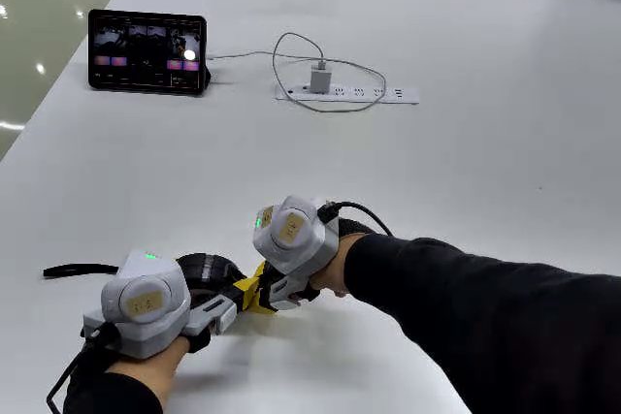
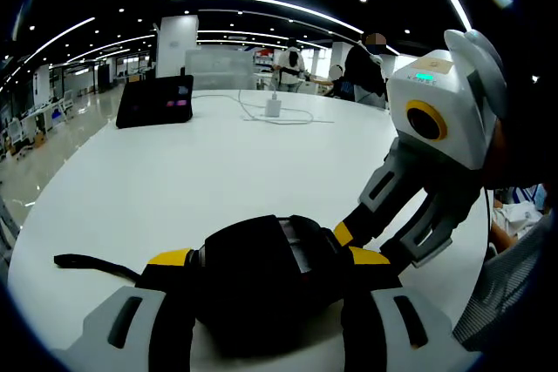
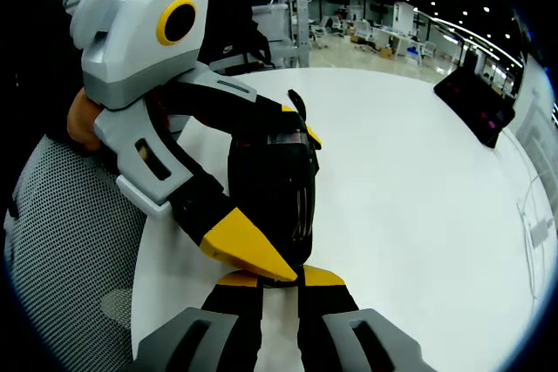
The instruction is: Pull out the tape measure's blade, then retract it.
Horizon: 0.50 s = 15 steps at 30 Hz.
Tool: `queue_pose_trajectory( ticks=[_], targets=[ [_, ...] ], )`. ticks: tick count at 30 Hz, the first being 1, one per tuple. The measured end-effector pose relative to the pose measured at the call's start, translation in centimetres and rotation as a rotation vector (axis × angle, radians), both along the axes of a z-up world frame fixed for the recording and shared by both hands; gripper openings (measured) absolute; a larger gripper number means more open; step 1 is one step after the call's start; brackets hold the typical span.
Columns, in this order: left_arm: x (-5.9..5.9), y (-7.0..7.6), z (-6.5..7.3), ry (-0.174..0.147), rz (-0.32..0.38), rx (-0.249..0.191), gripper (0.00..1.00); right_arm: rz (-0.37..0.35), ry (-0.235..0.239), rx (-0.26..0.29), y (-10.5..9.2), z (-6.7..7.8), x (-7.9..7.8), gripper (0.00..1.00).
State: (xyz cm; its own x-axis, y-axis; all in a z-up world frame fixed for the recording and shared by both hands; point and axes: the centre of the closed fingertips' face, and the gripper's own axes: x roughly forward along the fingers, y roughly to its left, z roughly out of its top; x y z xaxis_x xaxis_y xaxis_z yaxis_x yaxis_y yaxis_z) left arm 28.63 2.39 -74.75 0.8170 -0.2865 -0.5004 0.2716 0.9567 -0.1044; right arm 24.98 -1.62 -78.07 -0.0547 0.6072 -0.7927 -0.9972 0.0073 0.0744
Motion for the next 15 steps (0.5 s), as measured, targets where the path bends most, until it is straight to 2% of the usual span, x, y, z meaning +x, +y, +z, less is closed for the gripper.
queue_pose_trajectory(
  ticks=[10, 15],
  targets=[
    [0.01, -0.04, 0.00, -0.003, -0.005, 0.011, 0.66, -0.008, -0.022, 0.004, 0.05, 0.01, -0.04, 0.12],
    [-0.04, 0.04, -0.02, 0.002, -0.007, 0.011, 0.66, -0.044, -0.032, 0.009, -0.18, 0.07, 0.29, 0.17]
  ],
)
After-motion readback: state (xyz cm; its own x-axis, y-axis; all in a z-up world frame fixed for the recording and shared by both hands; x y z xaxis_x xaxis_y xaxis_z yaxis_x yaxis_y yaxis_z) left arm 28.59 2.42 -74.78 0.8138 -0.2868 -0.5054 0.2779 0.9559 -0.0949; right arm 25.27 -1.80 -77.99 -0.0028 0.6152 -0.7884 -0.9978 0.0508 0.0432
